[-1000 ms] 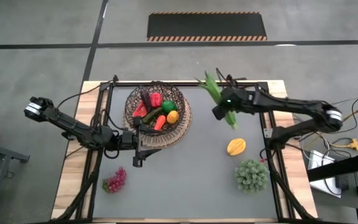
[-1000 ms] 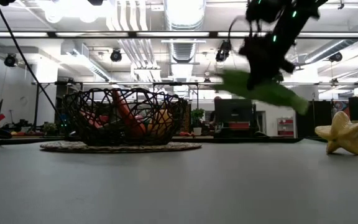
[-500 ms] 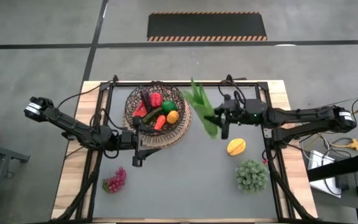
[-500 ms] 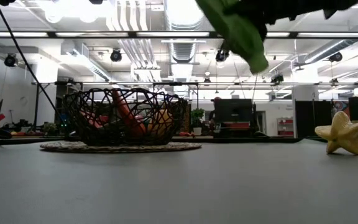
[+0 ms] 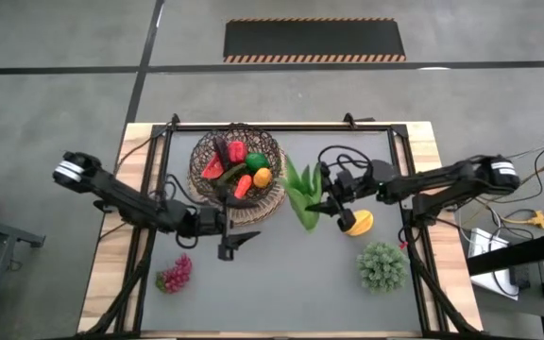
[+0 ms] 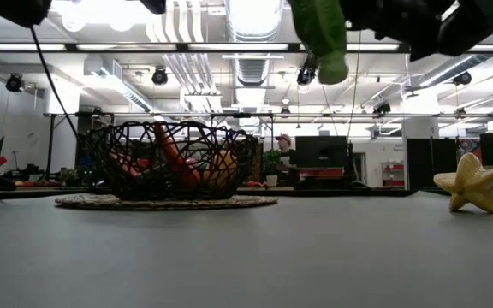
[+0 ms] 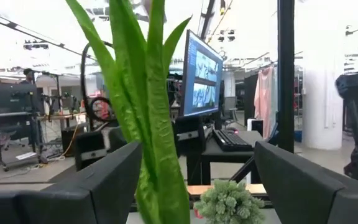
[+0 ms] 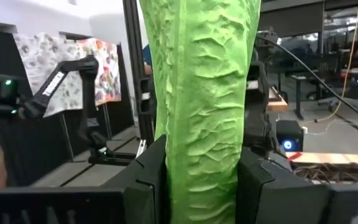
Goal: Build produce basket
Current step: Put the green leaf lettuce into the black wire basket
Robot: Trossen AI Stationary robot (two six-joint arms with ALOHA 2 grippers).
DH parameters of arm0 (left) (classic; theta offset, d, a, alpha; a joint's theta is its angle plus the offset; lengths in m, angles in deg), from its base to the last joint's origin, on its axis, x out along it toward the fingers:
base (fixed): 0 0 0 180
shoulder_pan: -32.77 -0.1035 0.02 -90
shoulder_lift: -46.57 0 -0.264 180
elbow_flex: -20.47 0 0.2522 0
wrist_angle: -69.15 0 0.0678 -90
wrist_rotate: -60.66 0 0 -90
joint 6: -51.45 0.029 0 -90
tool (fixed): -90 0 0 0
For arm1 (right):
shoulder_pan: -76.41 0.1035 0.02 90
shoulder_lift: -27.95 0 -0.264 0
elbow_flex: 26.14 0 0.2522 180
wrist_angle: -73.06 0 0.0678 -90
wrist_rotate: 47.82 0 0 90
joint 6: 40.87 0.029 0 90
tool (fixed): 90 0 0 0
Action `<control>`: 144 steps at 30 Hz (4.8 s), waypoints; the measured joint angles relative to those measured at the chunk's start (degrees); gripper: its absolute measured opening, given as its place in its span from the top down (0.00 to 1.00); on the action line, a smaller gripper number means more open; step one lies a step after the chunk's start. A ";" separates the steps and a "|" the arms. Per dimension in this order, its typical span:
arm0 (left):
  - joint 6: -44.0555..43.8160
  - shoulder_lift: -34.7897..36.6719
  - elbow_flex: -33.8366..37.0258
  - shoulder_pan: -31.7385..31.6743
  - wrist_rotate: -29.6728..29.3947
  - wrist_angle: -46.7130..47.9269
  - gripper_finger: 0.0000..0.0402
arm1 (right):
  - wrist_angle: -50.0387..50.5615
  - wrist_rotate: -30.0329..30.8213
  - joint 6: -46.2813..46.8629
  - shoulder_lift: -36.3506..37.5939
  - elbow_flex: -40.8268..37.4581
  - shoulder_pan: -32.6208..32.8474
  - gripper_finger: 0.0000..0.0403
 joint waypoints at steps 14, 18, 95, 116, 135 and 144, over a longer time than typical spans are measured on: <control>-0.32 -15.04 -9.91 -5.85 0.12 -4.72 0.27 | -16.88 -3.37 2.07 -12.28 0.28 0.09 0.73; -0.34 -17.11 -12.38 -6.46 2.68 -4.75 0.27 | -16.91 -3.39 2.14 -12.46 0.28 0.09 0.73; 10.60 13.12 10.91 -7.17 -49.07 7.27 0.98 | 10.65 1.53 9.10 -0.41 0.28 -2.40 0.26; -1.43 9.44 17.04 -7.24 -50.27 7.20 0.92 | 10.73 1.70 9.16 -0.43 0.24 -2.40 0.26; -3.55 9.23 18.37 -7.26 -54.82 6.96 0.64 | 11.94 1.72 9.71 -0.43 0.24 -2.40 0.25; -1.14 12.91 18.44 -7.15 -54.82 7.26 0.57 | 11.97 1.72 9.76 -0.43 0.24 -2.40 0.26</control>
